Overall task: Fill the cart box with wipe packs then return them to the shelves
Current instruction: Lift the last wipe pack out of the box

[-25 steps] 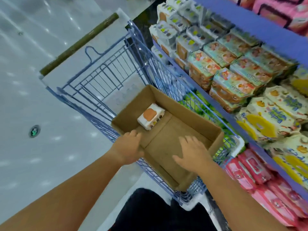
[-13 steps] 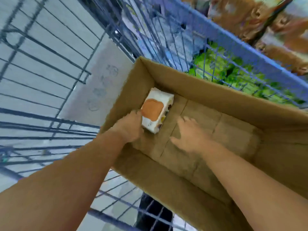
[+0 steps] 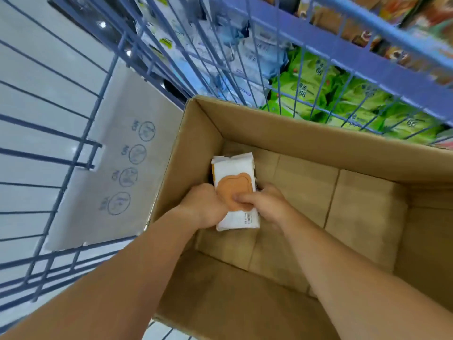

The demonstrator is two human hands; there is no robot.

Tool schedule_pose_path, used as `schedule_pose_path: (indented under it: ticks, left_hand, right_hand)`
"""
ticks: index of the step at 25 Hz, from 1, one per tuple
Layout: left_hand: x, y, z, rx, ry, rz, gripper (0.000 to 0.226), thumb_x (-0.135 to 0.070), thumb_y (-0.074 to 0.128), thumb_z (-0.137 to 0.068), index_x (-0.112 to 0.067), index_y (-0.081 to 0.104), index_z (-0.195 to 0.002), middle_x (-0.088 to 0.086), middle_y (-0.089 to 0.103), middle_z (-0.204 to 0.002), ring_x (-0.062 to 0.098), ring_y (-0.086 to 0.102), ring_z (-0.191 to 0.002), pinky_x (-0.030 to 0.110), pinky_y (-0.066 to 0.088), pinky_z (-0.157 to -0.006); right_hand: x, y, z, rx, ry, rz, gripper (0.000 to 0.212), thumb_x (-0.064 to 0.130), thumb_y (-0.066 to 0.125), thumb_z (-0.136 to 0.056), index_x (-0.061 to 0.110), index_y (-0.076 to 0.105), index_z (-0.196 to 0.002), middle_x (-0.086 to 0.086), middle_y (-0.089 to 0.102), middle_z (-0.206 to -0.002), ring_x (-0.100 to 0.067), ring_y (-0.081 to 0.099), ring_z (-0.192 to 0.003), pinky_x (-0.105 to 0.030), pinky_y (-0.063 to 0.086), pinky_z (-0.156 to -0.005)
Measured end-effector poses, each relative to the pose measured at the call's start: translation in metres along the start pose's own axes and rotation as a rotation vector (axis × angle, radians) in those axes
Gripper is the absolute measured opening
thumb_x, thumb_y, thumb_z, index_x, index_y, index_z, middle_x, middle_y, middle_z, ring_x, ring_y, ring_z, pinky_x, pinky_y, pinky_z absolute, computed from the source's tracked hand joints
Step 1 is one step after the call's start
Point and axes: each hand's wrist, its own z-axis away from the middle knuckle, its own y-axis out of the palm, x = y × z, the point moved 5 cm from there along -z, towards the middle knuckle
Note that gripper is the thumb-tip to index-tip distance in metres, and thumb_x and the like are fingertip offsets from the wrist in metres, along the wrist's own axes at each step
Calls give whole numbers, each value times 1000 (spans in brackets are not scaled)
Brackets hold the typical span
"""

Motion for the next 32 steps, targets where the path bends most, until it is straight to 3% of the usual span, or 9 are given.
schedule_pose_path:
  ticks: [3,9,13,19,22,24,27,29,32]
  left_hand:
    - [3,1,3,-1,37,128,25,-13,56,-95,-17,61,-72,0,66,-77,14,60,-70,22,41,-54]
    - [-28,-30,56,-221,173,199,28,-11,46,-95,-20,58,-71,3,67,-79,23,64,-78,29,42,-58]
    - [-55,-68,124,-357,289,133,28,-9,48,-92,-20,59,-69,8,71,-79,30,66,-80,31,42,-62]
    - [-107,-132,232,-572,463,119,31,-1,49,-91,-8,78,-100,13,77,-100,32,68,-95,25,36,-67]
    - [-133,-165,293,-696,546,155,29,-4,51,-91,-13,76,-103,7,76,-99,26,68,-94,28,43,-71]
    - [-149,-181,321,-681,594,254,19,-10,53,-93,-15,71,-97,4,72,-98,22,64,-89,33,49,-73]
    - [-173,-194,359,-450,662,578,8,-21,55,-99,-14,59,-98,11,62,-108,27,62,-91,43,54,-84]
    - [-190,-192,390,-198,698,857,25,-33,64,-96,-17,53,-112,10,63,-116,21,70,-89,46,60,-81]
    - [-221,-177,442,-198,773,933,51,-39,78,-82,-24,44,-116,9,65,-117,17,76,-81,36,61,-69]
  right_hand:
    - [5,-8,6,-6,-34,-91,59,9,89,-68,15,60,-119,-2,74,-105,-21,74,-89,-37,63,-75]
    - [44,-37,58,-64,-243,-114,60,7,88,-72,22,52,-118,12,63,-100,1,64,-78,-17,53,-57]
    - [79,-55,134,-111,-373,-103,57,-1,87,-71,14,55,-116,7,64,-95,-4,64,-78,-18,53,-62]
    - [128,-78,255,-147,-511,-204,55,-2,83,-76,11,52,-119,7,62,-101,3,62,-79,-12,51,-57]
    - [152,-94,315,-147,-591,-241,70,11,87,-75,9,50,-135,1,63,-120,-12,65,-103,-18,57,-69]
    - [165,-108,350,-168,-646,-237,85,25,92,-68,13,49,-141,-6,59,-137,-21,60,-122,-33,58,-89]
    - [180,-132,411,-134,-767,-224,73,28,88,-71,14,57,-136,-7,67,-129,-26,66,-117,-39,59,-89]
    - [186,-143,451,-94,-821,-183,82,36,89,-69,13,55,-139,-7,66,-131,-26,66,-117,-43,58,-93]
    - [185,-175,510,-78,-901,-63,95,54,90,-62,17,54,-142,-6,63,-136,-27,62,-122,-52,53,-101]
